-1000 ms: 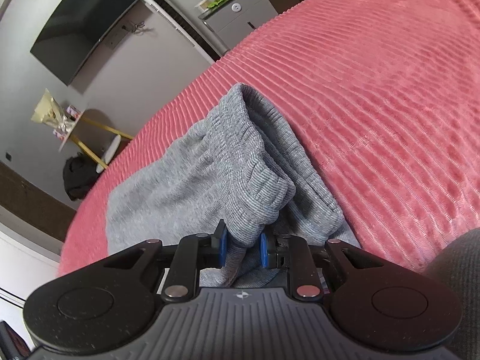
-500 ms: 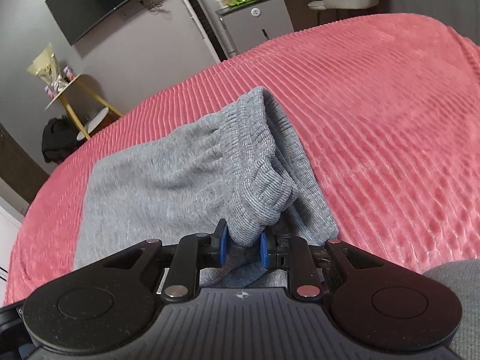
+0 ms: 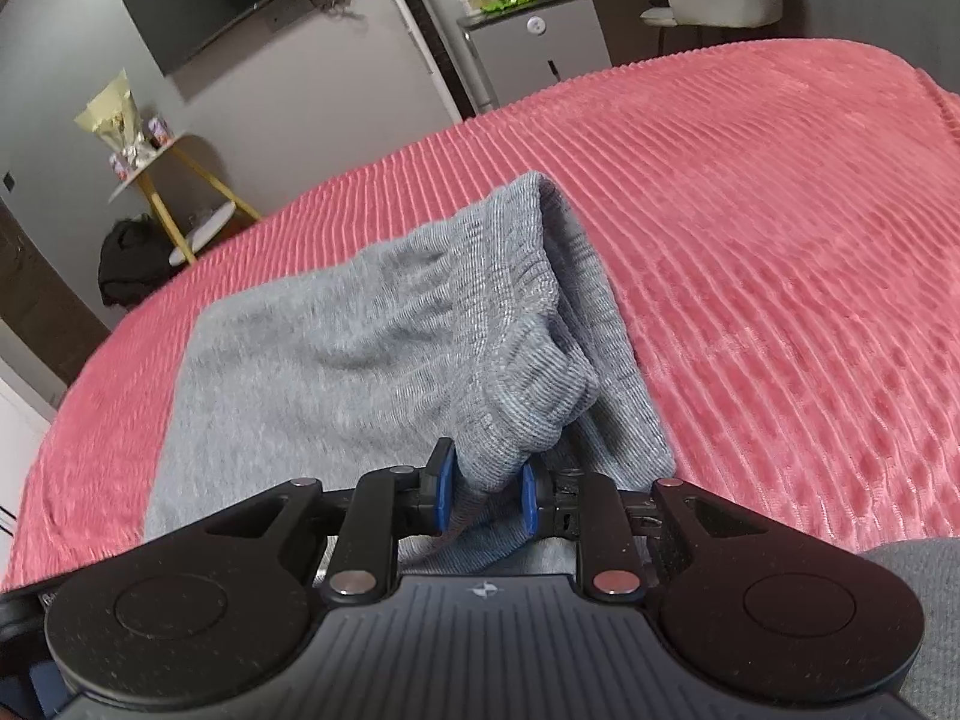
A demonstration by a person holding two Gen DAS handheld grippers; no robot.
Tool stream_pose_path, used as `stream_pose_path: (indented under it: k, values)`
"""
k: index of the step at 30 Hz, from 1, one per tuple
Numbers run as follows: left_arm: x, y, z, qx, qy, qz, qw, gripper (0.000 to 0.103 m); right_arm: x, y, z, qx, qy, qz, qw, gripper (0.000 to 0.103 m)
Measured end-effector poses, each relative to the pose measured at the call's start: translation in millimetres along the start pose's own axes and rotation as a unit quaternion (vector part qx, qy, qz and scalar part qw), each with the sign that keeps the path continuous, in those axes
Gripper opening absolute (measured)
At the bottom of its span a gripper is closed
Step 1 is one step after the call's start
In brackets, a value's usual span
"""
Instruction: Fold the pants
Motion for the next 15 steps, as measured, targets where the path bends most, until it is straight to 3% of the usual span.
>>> stream_pose_path:
  k: [2, 4, 6, 8, 10, 13, 15]
  values:
    - [7.5, 3.1, -1.8, 0.018, 0.006, 0.011, 0.9998, 0.067, 4.7, -6.2, -0.7, -0.013, 0.009, -0.009, 1.0, 0.03]
    - [17.6, 9.1, -5.2, 0.043, 0.009, 0.029, 0.9986, 0.077, 11.7, -15.5, -4.0, -0.025, 0.013, -0.018, 0.999, 0.055]
    - [27.2, 14.1, -11.6, 0.062, 0.0, 0.045, 0.9971, 0.083, 18.4, -29.5, -9.7, -0.035, 0.011, -0.017, 0.999, 0.073]
    - [35.7, 16.7, -23.6, 0.063, -0.017, 0.062, 0.996, 0.087, 22.6, -44.4, -15.4, -0.051, 0.01, -0.022, 0.998, 0.075]
    - [33.4, 17.4, -38.0, 0.049, -0.022, 0.078, 0.9955, 0.089, 20.0, -52.7, -22.4, -0.069, 0.012, -0.058, 0.996, 0.088]
    - [8.4, 21.3, -54.8, 0.037, 0.01, 0.097, 0.9945, 0.09, -3.3, -50.5, -29.5, -0.062, 0.049, -0.11, 0.991, 0.09]
    - [-16.1, 25.5, -61.7, 0.044, 0.042, 0.1, 0.9932, 0.09, -23.6, -48.6, -34.0, -0.046, 0.065, -0.122, 0.989, 0.09]
Point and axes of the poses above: each gripper's, at about its wrist camera, not at the fingertips, and x roughly against the way its jaws point, y to its left, z to its underside, the point moved 8 cm from there along -x, roughly the way its jaws point, and after that the axes turned 1 degree about x, right-handed, at the moved point
